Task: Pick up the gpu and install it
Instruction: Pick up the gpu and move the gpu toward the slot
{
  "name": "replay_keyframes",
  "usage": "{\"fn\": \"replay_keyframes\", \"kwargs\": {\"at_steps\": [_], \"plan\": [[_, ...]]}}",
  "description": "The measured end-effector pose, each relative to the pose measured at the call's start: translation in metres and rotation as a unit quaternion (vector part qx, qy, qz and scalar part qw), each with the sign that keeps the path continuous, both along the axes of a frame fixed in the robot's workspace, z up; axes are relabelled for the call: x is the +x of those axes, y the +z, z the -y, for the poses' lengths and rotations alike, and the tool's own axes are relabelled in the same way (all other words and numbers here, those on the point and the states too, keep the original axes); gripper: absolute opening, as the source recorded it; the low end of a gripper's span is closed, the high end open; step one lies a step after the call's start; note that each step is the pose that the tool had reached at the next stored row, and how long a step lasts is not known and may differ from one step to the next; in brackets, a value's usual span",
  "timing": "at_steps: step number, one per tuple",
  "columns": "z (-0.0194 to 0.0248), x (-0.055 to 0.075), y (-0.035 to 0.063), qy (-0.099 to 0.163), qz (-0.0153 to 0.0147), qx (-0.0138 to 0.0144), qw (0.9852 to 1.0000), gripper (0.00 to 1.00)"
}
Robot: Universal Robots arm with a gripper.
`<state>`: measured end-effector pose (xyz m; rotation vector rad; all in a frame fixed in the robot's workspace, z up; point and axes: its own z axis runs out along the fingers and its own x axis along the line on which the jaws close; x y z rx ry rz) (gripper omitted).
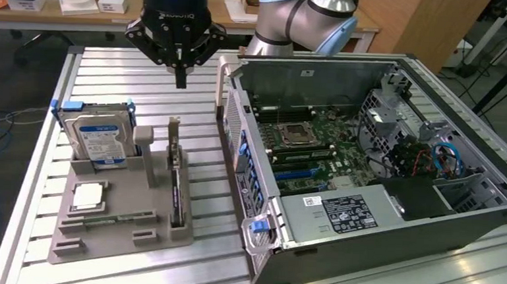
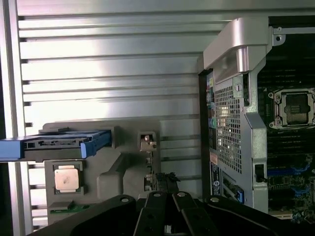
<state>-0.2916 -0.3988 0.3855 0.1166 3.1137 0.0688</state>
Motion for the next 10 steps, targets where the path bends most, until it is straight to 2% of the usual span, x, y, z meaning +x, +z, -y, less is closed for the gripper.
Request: {"fn": "replay_keyframes", "kwargs": {"at_steps": [2,3,5,7,8,10], "plan": [[0.0000,0.0000,0.0000,0.000,0.0000,0.0000,1.0000,0.11],[0.0000,0.0000,0.0000,0.000,0.0000,0.0000,1.0000,0.23],[0.0000,0.0000,0.0000,0.000,0.0000,0.0000,1.0000,0.35],[0.0002,0.0000,-0.0012,0.000,0.0000,0.0001,1.0000,0.35],[0.0008,0.0000,-0.0027,0.000,0.0000,0.0000,1.0000,0.42],[0.0042,0.0000,-0.0063,0.000,0.0000,0.0000,1.0000,0.42]]}}
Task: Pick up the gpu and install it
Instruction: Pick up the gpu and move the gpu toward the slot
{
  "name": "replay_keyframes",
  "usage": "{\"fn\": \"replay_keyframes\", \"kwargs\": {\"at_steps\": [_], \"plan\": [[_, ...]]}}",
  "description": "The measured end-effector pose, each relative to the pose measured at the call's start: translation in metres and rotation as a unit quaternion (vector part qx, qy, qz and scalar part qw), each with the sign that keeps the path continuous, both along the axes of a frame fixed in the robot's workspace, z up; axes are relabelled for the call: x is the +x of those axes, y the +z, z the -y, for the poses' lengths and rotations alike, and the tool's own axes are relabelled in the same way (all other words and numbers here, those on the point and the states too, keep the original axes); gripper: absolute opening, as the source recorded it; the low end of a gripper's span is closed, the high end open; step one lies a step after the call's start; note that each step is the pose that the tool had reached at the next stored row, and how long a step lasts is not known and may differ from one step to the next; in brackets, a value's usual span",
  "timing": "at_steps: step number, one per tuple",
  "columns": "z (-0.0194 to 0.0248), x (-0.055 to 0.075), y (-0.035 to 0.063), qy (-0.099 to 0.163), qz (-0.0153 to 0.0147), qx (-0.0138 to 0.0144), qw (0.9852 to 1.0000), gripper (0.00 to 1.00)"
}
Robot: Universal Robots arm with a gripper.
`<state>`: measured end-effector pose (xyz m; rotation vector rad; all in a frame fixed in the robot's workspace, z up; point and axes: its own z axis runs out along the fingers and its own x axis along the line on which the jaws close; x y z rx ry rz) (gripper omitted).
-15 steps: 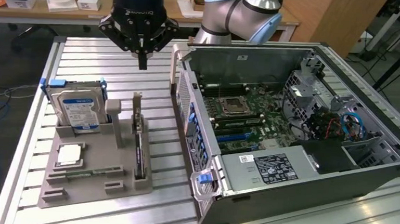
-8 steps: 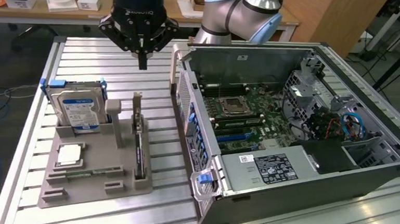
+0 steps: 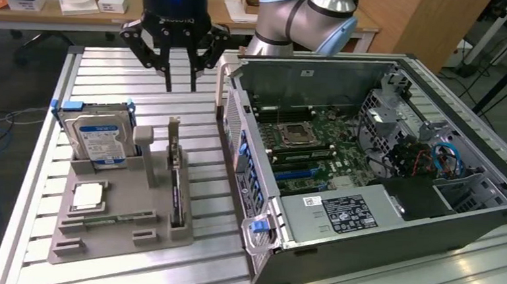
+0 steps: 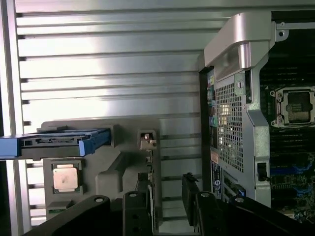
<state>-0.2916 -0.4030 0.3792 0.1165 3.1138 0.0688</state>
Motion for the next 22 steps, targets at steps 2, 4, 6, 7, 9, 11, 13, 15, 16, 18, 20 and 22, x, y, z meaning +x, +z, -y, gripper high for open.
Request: {"fn": "replay_keyframes", "kwargs": {"at_steps": [2,4,6,7,9,11,13,15,16,18,20,22], "plan": [[0.0047,0.000,-0.0036,0.000,0.0000,0.0000,1.0000,0.42],[0.0109,0.000,-0.0073,0.000,0.0000,0.0000,1.0000,0.42],[0.0173,0.000,-0.0110,0.000,0.0000,0.0000,1.0000,0.42],[0.0203,0.000,-0.0129,0.000,0.0001,0.0000,1.0000,0.42],[0.0262,0.000,-0.0164,0.000,0.0000,0.0000,1.0000,0.42],[0.0313,0.000,-0.0200,0.000,0.0000,0.0000,1.0000,0.42],[0.0355,0.000,-0.0238,0.000,0.0000,0.0000,1.0000,0.42],[0.0383,0.000,-0.0274,0.000,0.0000,0.0000,1.0000,0.42],[0.0396,0.000,-0.0292,0.000,0.0000,0.0000,1.0000,0.42],[0.0418,0.000,-0.0328,0.000,0.0001,0.0000,1.0000,0.42],[0.0437,0.000,-0.0364,0.000,0.0000,0.0000,1.0000,0.42],[0.0451,0.000,-0.0402,0.000,0.0001,0.0000,1.0000,0.42]]}}
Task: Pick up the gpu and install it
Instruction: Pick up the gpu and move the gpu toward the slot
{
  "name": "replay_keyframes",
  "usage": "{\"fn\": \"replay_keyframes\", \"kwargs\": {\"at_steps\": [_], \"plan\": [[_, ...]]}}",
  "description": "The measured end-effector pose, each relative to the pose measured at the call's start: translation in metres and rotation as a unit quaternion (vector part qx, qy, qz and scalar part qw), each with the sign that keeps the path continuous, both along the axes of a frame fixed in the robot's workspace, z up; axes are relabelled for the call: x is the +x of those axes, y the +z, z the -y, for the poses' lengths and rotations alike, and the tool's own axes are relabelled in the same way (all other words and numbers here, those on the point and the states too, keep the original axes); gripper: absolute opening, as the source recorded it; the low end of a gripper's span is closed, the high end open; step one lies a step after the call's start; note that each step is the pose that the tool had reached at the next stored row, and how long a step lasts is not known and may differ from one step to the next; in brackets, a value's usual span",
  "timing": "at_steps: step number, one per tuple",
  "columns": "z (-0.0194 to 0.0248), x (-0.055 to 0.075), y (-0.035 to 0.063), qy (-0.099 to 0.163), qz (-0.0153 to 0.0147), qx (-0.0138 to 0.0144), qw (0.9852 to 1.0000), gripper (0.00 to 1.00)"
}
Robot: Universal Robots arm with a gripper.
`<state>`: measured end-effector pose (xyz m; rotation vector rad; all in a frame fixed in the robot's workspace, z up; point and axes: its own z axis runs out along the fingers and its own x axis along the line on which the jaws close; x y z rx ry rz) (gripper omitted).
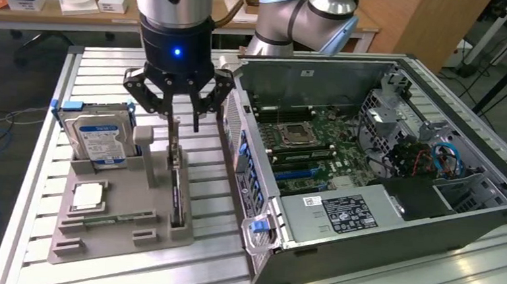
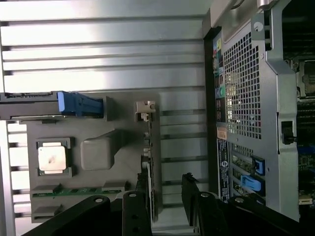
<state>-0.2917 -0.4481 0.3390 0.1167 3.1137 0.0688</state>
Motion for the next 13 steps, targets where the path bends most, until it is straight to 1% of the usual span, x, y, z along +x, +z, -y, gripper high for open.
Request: {"fn": "replay_keyframes", "kwargs": {"at_steps": [3,7,8,9,12,13], "plan": [[0.0017,0.000,-0.0054,0.000,0.0000,0.0000,1.0000,0.42],[0.0026,0.000,-0.0127,0.000,-0.0001,0.0000,1.0000,0.42],[0.0027,0.000,-0.0131,0.000,-0.0012,-0.0005,1.0000,0.42],[0.0027,0.000,-0.0131,0.000,-0.0015,-0.0008,1.0000,0.42],[0.0027,0.000,-0.0132,0.000,-0.0015,-0.0009,1.0000,0.42],[0.0026,0.000,-0.0150,0.000,-0.0014,-0.0008,1.0000,0.42]]}}
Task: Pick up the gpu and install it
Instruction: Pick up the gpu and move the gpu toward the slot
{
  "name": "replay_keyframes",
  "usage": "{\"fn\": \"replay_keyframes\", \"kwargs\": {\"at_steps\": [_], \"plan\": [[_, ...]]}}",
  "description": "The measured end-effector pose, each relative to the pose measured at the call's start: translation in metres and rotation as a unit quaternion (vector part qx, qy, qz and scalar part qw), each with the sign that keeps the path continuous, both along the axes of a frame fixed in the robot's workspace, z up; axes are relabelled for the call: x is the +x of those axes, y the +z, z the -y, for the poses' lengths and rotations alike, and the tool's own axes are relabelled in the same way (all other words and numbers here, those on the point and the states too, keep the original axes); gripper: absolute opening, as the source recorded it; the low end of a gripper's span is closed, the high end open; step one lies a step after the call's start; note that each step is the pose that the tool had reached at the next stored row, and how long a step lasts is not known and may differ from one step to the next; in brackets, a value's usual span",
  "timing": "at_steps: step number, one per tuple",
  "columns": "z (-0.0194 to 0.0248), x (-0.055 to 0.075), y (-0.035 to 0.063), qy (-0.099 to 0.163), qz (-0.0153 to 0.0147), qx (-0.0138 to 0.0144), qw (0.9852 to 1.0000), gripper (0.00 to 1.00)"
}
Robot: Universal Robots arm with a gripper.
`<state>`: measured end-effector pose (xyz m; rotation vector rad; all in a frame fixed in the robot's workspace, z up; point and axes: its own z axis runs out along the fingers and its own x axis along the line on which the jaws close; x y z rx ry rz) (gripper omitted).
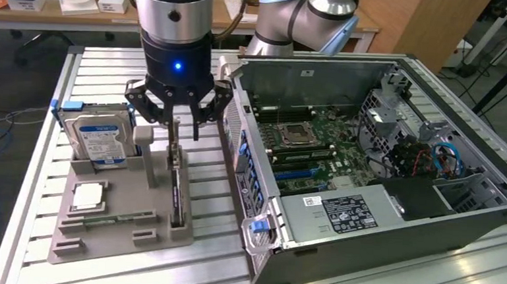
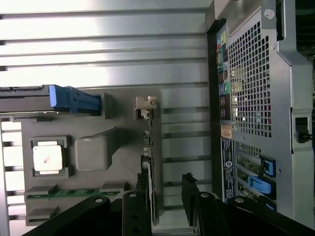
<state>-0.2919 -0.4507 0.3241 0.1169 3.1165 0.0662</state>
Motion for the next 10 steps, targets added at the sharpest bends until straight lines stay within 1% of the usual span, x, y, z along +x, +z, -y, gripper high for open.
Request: {"fn": "replay_keyframes", "kwargs": {"at_steps": [4,10], "plan": [[-0.0006,-0.002,-0.0072,0.000,-0.0001,-0.0008,1.0000,0.42],[-0.0009,-0.005,-0.0182,0.000,0.0000,-0.0009,1.0000,0.42]]}}
